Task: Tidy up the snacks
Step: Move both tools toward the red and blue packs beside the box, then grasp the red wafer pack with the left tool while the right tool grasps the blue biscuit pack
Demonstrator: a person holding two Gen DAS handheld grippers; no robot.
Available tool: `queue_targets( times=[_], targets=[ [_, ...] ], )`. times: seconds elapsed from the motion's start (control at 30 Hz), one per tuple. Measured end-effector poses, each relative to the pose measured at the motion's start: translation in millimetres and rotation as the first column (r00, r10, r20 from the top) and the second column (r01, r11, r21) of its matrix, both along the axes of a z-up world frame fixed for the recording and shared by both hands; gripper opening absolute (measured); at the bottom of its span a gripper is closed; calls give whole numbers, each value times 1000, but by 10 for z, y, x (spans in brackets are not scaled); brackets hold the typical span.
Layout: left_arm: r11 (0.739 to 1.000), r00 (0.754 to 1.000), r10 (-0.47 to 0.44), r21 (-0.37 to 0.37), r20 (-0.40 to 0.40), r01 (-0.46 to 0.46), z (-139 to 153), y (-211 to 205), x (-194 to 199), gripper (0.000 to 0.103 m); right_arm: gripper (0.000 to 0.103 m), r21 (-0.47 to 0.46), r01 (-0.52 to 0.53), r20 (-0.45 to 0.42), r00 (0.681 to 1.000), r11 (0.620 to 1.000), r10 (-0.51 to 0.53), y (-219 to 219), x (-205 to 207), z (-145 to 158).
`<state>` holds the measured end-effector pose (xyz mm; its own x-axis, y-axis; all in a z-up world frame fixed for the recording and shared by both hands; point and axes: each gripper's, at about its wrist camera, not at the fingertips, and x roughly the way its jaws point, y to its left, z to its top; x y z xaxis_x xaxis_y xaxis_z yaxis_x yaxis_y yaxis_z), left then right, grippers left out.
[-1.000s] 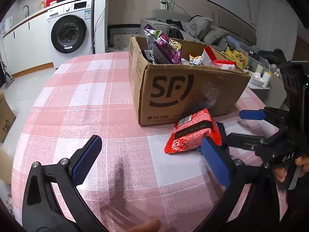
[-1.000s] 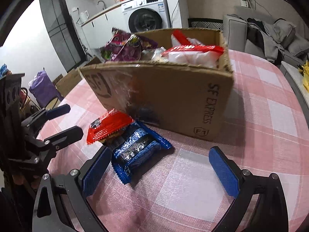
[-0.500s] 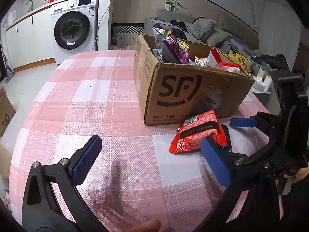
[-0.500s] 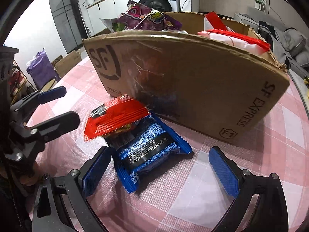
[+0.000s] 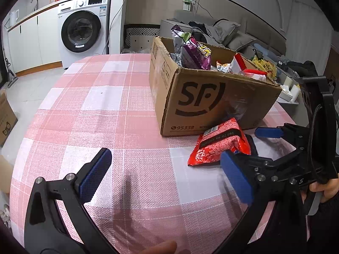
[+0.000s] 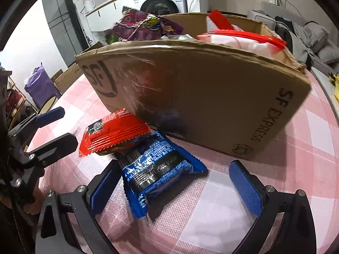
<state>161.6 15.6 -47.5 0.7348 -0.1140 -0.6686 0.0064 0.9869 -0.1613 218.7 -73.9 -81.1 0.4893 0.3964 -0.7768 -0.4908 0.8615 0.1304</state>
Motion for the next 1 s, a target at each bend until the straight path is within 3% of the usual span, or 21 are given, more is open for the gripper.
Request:
queue_targets(
  times=[0.37,0.77,1.0],
  targets=[
    [1000,1000,-1,2,-2,1,-29,-3,-8,102,103,23,132,-12,991,991,-131,-503,-32,-13],
    [1000,1000,0,2,-6,0,-46,7,3,102,102,13,98,15,995,995,-98,-356,-75,25],
    [1000,1000,0,3,-7,0,-51,4,3,102,74,55,65,13,998,996,-65,-377,-117,46]
  ],
)
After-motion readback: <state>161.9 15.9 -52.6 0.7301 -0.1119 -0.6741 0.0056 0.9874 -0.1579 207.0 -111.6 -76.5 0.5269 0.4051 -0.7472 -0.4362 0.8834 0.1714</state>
